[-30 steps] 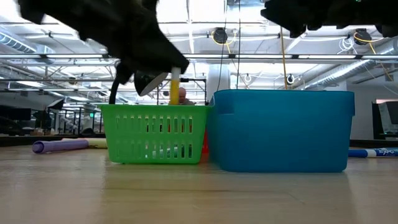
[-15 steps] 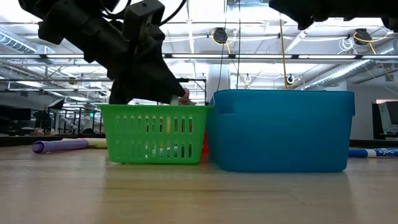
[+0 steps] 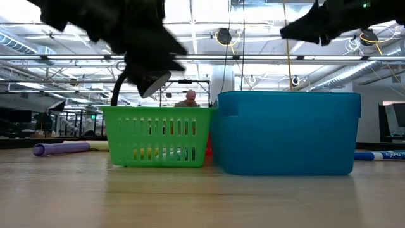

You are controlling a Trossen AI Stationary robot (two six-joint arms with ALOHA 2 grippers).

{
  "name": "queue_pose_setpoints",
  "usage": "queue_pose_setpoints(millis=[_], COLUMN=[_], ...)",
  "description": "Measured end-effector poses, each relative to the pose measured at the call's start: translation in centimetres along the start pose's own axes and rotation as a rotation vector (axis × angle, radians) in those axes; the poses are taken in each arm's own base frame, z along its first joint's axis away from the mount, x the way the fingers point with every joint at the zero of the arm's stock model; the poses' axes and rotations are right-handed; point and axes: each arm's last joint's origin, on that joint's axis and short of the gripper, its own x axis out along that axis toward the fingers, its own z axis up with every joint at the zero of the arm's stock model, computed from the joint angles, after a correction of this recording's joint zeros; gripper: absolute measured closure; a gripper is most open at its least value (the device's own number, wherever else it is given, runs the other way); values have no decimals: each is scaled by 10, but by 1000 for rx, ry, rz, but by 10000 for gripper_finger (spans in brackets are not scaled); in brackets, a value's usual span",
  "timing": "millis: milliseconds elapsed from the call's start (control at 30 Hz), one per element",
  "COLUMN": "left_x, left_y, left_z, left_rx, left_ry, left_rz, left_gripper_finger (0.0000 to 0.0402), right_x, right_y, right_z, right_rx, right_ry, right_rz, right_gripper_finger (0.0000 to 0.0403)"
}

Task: Pick & Place Markers
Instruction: Put the left small black highlighter pen into the green bin

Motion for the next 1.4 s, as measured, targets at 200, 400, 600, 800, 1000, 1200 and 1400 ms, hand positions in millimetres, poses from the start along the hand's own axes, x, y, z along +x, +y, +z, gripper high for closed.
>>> queue_pose_setpoints(millis=[200,400,600,800,1000,1200,1400], left_x=[-41,-68,-78,-79,-80,-80,-80], left_y=[-15,5,45,67,71,71,71], left_z=[26,30,6,-6,-4,-3,-3], left_rx=[399,478,347,253,208,209,209], left_ry=[-195,-366,-426,-429,-443,-447,-450], left_rz=[-25,63,134,131,138,138,137], left_gripper_finger=[250,250,250,249,249,249,249], right_x=[11,39,64,81,95,98,97], right_y=[-12,-48,-93,-115,-115,-113,-112], right_z=[1,-18,-49,-75,-95,-110,-112], right_rx=[-19,-10,114,190,169,186,209], right_ry=[250,581,802,910,964,1049,1072], right_rz=[-117,-228,-275,-200,-137,-142,-151], right_gripper_finger=[261,261,261,261,261,261,261])
